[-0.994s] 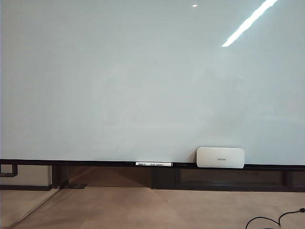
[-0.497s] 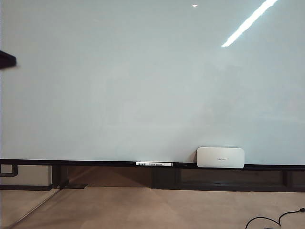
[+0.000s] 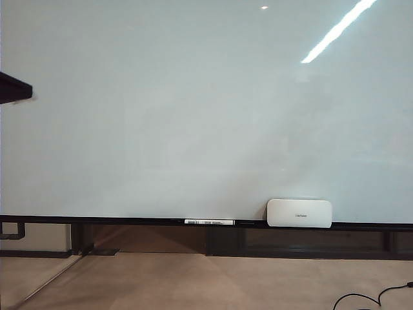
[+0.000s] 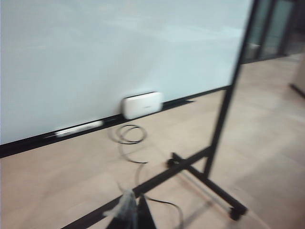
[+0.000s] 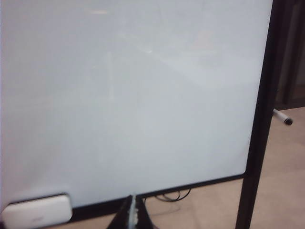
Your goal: Reach to the right to find the marker pen, pick it up, and write the number 18 on the whiteboard.
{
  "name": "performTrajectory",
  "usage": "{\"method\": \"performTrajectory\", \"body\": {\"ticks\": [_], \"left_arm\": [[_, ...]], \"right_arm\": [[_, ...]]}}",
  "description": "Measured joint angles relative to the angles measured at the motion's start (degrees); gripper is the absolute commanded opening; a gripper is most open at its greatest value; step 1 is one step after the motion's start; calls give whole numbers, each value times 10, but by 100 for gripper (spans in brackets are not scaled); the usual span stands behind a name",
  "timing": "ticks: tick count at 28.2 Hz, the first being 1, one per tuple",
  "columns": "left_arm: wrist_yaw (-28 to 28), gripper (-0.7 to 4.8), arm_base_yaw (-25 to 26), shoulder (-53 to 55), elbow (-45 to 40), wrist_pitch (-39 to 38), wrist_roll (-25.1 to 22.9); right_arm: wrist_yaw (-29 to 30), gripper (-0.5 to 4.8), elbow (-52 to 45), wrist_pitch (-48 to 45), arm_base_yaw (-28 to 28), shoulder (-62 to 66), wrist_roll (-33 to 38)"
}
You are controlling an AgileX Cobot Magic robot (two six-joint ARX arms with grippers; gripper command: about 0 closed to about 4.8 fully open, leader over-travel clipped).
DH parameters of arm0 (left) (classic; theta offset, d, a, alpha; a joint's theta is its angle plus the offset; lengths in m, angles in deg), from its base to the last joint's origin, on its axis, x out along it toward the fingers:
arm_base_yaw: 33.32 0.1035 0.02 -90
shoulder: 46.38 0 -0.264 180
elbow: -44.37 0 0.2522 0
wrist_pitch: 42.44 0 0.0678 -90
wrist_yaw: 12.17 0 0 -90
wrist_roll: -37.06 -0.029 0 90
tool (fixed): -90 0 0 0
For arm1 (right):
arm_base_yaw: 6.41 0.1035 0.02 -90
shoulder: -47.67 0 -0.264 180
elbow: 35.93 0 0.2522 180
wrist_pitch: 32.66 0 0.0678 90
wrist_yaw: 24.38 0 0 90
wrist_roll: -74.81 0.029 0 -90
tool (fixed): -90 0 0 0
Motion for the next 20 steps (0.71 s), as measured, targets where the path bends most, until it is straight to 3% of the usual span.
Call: {"method": "performTrajectory", "body": {"ticks": [4,10,13,20], "left_arm": [[33,-1,1,0,0,-1,0],[41,-1,1,0,0,-1,0],[41,-1,1,0,0,-1,0],[42,-1,1,0,0,-1,0]], "right_arm": [[6,-1,39,-74,-20,71,-43],[89,-1,90,-137,-78,194,-176],[97,-1,107,-169,-104,253,-192],[264,-1,131,-261,-196,424,-187]]}}
